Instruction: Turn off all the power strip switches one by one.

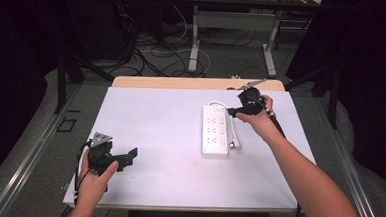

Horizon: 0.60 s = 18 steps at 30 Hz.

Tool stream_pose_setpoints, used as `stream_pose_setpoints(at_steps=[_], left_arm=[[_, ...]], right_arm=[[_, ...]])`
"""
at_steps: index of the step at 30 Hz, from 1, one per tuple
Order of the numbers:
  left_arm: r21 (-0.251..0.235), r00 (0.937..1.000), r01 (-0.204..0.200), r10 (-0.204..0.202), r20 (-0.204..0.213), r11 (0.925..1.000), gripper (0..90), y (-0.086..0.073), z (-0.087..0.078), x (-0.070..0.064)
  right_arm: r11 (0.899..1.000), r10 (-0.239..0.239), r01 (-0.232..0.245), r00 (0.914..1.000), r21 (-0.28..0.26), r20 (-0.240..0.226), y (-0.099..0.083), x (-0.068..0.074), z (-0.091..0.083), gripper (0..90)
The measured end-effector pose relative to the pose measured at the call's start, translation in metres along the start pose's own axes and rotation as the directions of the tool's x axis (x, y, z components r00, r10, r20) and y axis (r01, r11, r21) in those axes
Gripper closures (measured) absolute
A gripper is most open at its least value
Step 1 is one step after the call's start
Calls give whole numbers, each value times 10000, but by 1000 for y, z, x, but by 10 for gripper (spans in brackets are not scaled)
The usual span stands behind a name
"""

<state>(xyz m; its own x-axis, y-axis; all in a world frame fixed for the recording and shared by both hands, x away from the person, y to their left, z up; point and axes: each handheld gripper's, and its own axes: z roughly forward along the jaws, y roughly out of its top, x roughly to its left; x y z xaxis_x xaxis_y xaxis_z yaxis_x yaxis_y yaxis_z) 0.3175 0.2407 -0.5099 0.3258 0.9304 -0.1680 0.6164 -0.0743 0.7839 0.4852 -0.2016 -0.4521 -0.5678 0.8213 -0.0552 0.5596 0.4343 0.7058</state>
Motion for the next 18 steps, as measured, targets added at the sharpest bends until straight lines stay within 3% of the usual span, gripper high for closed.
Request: stream_pose_setpoints(at_steps=[15, 18], left_arm=[[50, 10000, -14, 13, 29, 10000, 12, 0, 0, 1], [48, 10000, 17, -17, 29, 10000, 12, 0, 0, 1]], right_arm=[[9993, 218, -220, 9997, 317, 52, 9, 5, 24, 377], [9979, 539, -543, 9984, 340, 146, 12, 4, 29, 385]])
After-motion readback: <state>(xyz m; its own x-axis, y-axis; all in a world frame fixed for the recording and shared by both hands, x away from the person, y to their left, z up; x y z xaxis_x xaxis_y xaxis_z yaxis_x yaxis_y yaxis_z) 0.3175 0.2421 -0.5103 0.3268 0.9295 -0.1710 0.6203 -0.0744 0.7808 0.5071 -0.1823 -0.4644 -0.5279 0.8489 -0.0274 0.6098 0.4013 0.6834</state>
